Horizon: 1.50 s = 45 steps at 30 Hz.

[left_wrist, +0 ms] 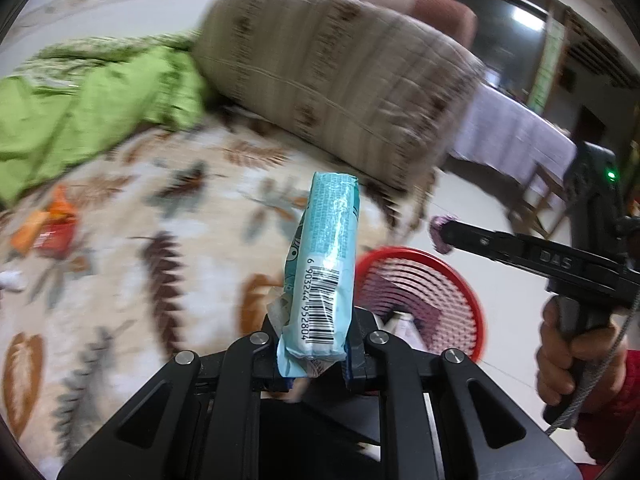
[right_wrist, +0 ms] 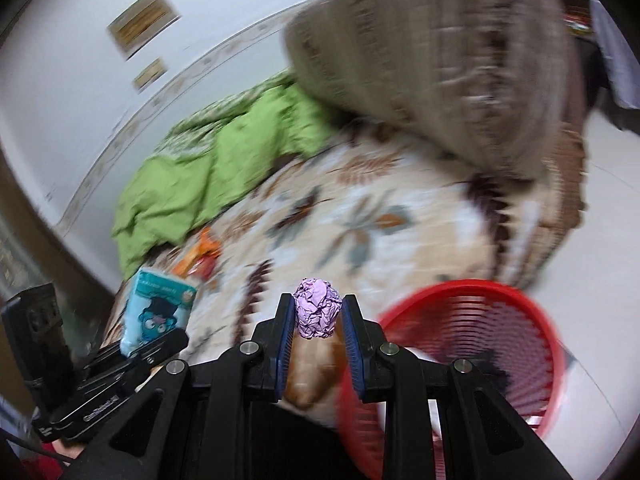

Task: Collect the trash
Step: 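Carry the teal packet and purple ball to the red wastebasket and open both tools, then move both empty tools back toward the trash on the bed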

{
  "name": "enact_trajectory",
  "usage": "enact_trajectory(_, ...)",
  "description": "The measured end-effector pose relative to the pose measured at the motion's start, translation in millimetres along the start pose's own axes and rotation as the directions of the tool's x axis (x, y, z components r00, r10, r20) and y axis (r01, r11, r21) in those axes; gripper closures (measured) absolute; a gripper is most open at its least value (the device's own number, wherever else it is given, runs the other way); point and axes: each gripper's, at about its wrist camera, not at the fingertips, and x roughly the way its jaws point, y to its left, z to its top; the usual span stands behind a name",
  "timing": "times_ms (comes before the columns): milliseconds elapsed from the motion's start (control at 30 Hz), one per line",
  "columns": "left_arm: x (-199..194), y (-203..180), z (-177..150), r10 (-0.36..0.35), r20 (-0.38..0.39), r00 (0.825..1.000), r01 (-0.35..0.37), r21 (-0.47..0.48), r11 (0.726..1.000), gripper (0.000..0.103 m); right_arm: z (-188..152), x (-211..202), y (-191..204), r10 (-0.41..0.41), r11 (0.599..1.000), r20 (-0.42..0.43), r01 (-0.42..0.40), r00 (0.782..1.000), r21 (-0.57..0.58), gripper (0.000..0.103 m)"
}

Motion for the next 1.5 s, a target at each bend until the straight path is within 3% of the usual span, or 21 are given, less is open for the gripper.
enact_trajectory(100, 22.9, -22.5, 4.7, -0.073, -0.058, 0.996, 0.074, 0.002, 0.997, 0.087, 2.2, -10.2, -25.9, -0.03, 0.998, 0.009, 0.03, 1.0, 0.051, 0.078)
enact_trajectory(400, 60.7, -55.5, 9.6, -0.155, -0.148, 0.977, 0.157, 0.001, 0.988, 0.087, 1.8, -14.6, -66.8, -0.069, 0.99, 0.005, 0.068, 0.998, 0.127, 0.077)
enact_trajectory(467, 65.0, -59.3, 11.0, -0.158, -0.156, 0.975, 0.162, 0.007, 0.987, 0.083, -0.4, -13.3, -71.5, -0.07, 0.988, 0.002, 0.069, 0.998, 0.141, 0.077)
enact_trajectory(533, 67.1, -61.4, 11.9, -0.166, -0.155, 0.974, 0.17, 0.009, 0.985, 0.068, -0.4, -11.4, -75.6, -0.069, 0.986, -0.005, 0.068, 0.998, 0.151, 0.075)
enact_trajectory(600, 66.9, -62.1, 12.3, -0.17, -0.149, 0.974, 0.173, 0.007, 0.985, 0.055, 0.0, -11.5, -77.4, -0.072, 0.985, -0.003, 0.072, 0.997, 0.157, 0.063)
enact_trajectory(667, 64.8, -61.4, 13.3, -0.18, -0.138, 0.974, 0.182, -0.001, 0.983, 0.053, 1.3, -12.9, -78.0, -0.08, 0.985, 0.008, 0.078, 0.997, 0.155, 0.055)
enact_trajectory(833, 55.3, -53.0, 13.2, -0.175, -0.123, 0.977, 0.173, -0.025, 0.985, 0.053, 4.6, -15.2, -75.6, -0.074, 0.987, 0.018, 0.071, 0.997, 0.147, 0.055)
enact_trajectory(1000, 39.1, -32.9, 10.4, -0.142, -0.097, 0.985, 0.137, -0.063, 0.989, 0.052, 7.0, -6.4, -59.1, -0.039, 0.991, 0.004, 0.038, 0.999, 0.126, 0.055)
enact_trajectory(1200, 4.2, 8.4, 5.2, -0.041, -0.046, 0.998, 0.036, -0.114, 0.993, 0.049, 8.0, 19.2, -13.8, 0.043, 0.998, -0.048, -0.041, 0.998, 0.041, 0.055)
enact_trajectory(1500, -53.2, 101.4, -12.3, 0.138, 0.014, 0.99, -0.128, -0.292, 0.948, 0.046, 2.2, 66.5, 73.0, 0.155, 0.979, -0.144, -0.172, 0.977, -0.113, 0.055)
